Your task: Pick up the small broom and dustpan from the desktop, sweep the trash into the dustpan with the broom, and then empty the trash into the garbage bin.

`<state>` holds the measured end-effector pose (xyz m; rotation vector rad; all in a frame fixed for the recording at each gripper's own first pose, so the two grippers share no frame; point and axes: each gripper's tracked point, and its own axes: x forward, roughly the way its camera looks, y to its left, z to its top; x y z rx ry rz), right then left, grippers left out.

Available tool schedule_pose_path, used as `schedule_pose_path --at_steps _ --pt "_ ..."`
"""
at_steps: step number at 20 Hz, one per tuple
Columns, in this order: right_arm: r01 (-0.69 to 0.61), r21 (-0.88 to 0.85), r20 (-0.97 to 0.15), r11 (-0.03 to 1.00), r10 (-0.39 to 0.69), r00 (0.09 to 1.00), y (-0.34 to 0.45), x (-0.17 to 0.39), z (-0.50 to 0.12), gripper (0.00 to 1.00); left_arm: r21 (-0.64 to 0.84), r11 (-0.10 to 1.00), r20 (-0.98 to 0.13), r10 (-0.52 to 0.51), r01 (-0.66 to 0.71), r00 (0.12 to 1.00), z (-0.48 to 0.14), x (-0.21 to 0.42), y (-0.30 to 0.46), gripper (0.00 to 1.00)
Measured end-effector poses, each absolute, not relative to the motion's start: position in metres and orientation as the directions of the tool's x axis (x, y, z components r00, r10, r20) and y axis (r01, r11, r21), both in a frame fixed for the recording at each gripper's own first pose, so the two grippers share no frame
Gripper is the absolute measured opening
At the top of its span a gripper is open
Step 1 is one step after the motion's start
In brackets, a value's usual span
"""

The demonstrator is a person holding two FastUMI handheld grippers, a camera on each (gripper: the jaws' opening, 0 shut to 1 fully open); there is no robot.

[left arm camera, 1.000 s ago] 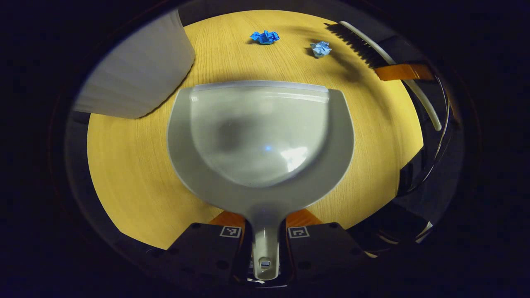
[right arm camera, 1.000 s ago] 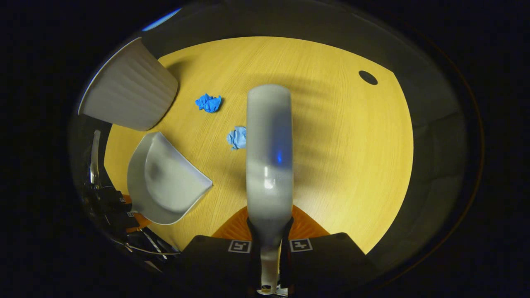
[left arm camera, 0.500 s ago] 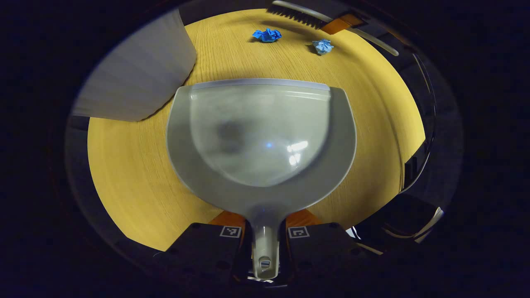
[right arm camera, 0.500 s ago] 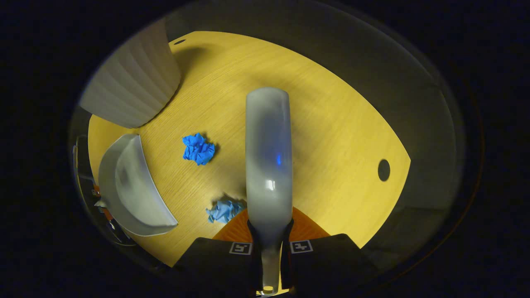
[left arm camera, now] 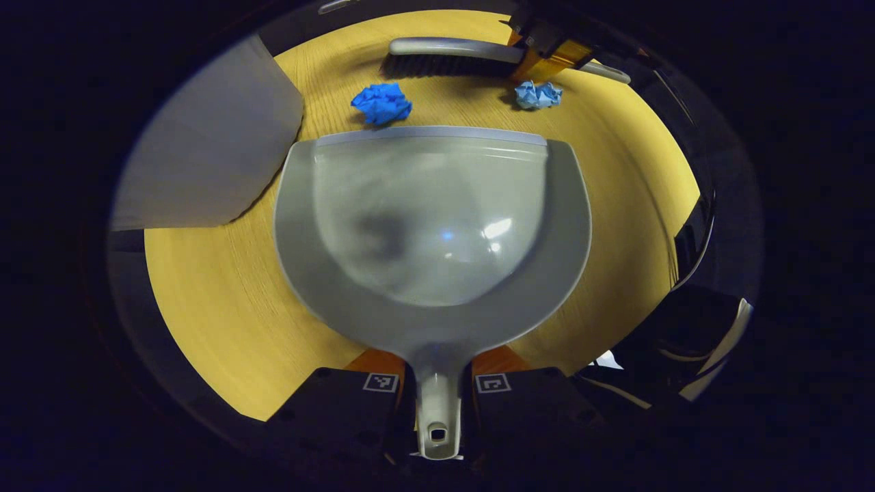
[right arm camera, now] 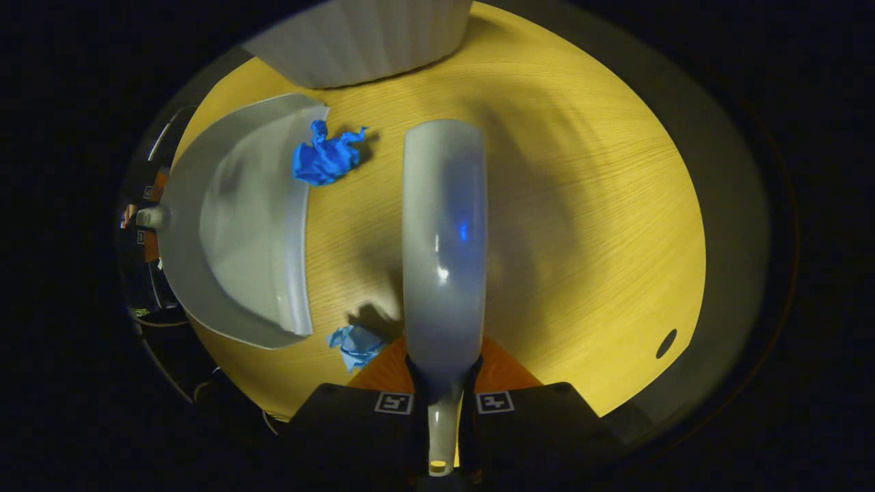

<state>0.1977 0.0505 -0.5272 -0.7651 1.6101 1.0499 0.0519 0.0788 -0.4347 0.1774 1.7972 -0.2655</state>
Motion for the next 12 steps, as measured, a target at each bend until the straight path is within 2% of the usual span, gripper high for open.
schedule_pose_path --at_steps 2,3,4,6,8,9,10,12 --pt "-0.822 0.398 -0.913 0.406 0.090 -0.398 0.059 0.189 -0.516 0.19 -0.085 0.955 -0.970 -0.015 0.283 -0.242 -0.435 0.049 0.080 0.24" --pt "-0.811 0.421 -0.902 0.406 0.099 -0.419 0.057 0.194 -0.519 0.19 -0.082 0.955 -0.970 -0.010 0.285 -0.244 -0.434 0.049 0.080 0.24" --pt "-0.793 0.423 -0.902 0.438 0.126 -0.412 0.051 0.210 -0.521 0.18 -0.080 0.951 -0.970 -0.005 0.297 -0.244 -0.434 0.051 0.080 0.25" --pt "-0.754 0.374 -0.926 0.540 0.174 -0.335 0.032 0.255 -0.513 0.19 -0.079 0.946 -0.970 0.000 0.315 -0.244 -0.434 0.050 0.080 0.24" --pt "-0.714 0.275 -0.960 0.644 0.140 -0.243 -0.012 0.295 -0.512 0.18 -0.078 0.941 -0.970 0.005 0.328 -0.244 -0.434 0.051 0.080 0.24" --pt "-0.709 0.214 -0.973 0.672 0.086 -0.212 -0.039 0.306 -0.515 0.18 -0.079 0.939 -0.969 0.006 0.335 -0.246 -0.433 0.051 0.079 0.25" --pt "-0.710 0.175 -0.979 0.682 0.043 -0.200 -0.061 0.308 -0.519 0.19 -0.076 0.936 -0.970 0.011 0.345 -0.244 -0.433 0.053 0.080 0.24" --pt "-0.685 0.182 -0.966 0.705 -0.001 -0.258 -0.082 0.299 -0.524 0.18 -0.070 0.924 -0.971 0.024 0.375 -0.240 -0.433 0.053 0.083 0.24"
